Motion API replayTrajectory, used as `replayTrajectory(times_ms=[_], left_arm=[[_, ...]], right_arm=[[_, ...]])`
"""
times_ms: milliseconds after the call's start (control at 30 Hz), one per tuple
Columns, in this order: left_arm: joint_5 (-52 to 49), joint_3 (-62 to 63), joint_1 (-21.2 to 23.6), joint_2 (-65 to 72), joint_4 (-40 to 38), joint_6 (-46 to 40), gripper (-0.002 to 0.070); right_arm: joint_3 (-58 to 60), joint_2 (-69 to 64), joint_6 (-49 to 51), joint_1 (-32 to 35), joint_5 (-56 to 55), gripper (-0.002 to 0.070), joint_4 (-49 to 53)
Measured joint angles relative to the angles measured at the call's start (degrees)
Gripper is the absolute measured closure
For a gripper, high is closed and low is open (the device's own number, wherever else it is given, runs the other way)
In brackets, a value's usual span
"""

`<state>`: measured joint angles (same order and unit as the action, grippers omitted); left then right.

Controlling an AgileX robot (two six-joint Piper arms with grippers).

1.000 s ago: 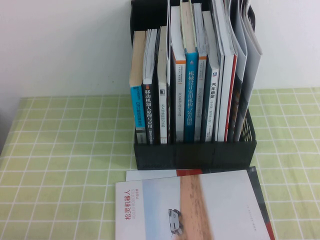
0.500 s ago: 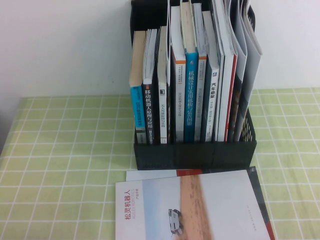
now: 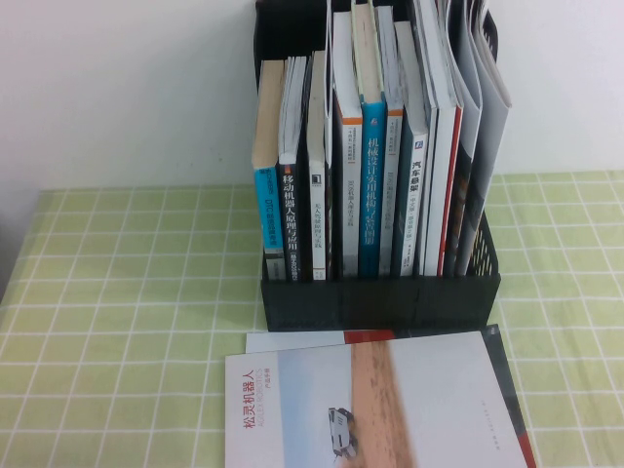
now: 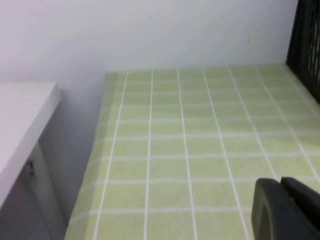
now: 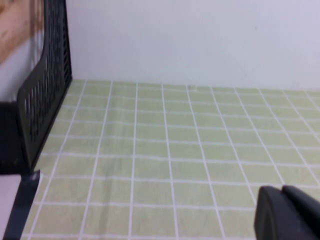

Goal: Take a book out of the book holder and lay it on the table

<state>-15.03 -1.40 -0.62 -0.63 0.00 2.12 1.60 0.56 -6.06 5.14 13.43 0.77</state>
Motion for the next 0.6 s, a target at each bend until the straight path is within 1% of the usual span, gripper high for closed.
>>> replayTrajectory(times_ms=[133,233,333,433,500,600], left_arm=[[4.96,-0.21,0.0,0.0,-2.42,0.0,0.0678],[10.98,-0.35,0.0,0.0,-8.71,0.1,0.0678],[19.27,-0.35,0.0,0.0,-15.24,2.1,0.0678],[26.01,-0.35,0.0,0.0,-18.68,2.95,0.0678],[28.85,-0.35,0.0,0.0,-19.63,3.33,0.0678],[31.62,-0.35,0.0,0.0,-20.1,3.96,0.0678]], right_arm=[[0.0,0.0,0.0,0.0,-5.56,0.0678,0.0],[0.0,0.0,-0.39,0.0,-8.28,0.0678,0.0],[0.0,0.0,-0.77,0.0,-9.0,0.0678,0.0],[0.0,0.0,-1.02,0.0,-10.86,0.0678,0.0],[0.0,0.0,-1.14,0.0,-14.61,0.0678,0.39],[0.0,0.0,-1.37,0.0,-24.28,0.0678,0.59]])
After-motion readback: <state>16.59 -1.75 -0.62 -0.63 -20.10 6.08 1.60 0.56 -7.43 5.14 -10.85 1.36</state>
